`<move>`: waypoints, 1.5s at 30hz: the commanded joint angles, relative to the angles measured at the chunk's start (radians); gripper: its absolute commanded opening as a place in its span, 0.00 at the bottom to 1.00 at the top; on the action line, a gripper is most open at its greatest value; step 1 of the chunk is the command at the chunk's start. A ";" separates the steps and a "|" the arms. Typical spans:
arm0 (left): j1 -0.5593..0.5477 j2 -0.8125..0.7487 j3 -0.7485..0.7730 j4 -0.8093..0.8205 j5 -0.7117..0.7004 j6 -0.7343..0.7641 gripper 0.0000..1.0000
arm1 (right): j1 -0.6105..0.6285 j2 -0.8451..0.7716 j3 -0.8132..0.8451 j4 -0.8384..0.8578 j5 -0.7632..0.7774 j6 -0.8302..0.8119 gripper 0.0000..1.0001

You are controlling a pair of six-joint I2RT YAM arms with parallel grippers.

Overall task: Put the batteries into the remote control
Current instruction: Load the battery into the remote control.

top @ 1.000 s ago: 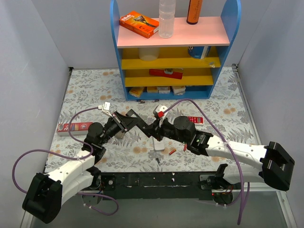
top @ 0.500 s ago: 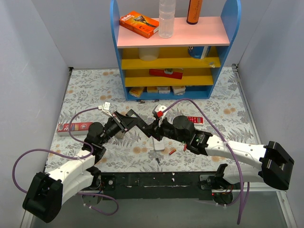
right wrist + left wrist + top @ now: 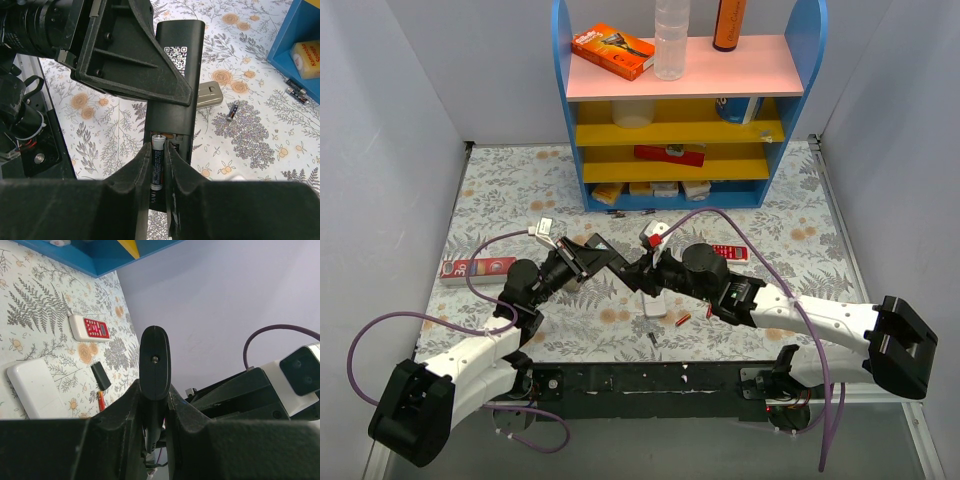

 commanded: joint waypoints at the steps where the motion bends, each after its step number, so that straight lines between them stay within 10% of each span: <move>1: -0.010 -0.026 0.005 0.095 0.060 -0.073 0.00 | -0.007 0.029 0.031 -0.053 0.060 -0.019 0.22; 30: -0.009 -0.013 0.009 0.063 0.046 -0.094 0.00 | -0.007 0.017 0.047 -0.092 0.054 -0.029 0.34; 45: -0.009 0.011 0.014 0.095 0.080 -0.088 0.00 | -0.007 -0.020 0.096 -0.132 0.066 -0.076 0.66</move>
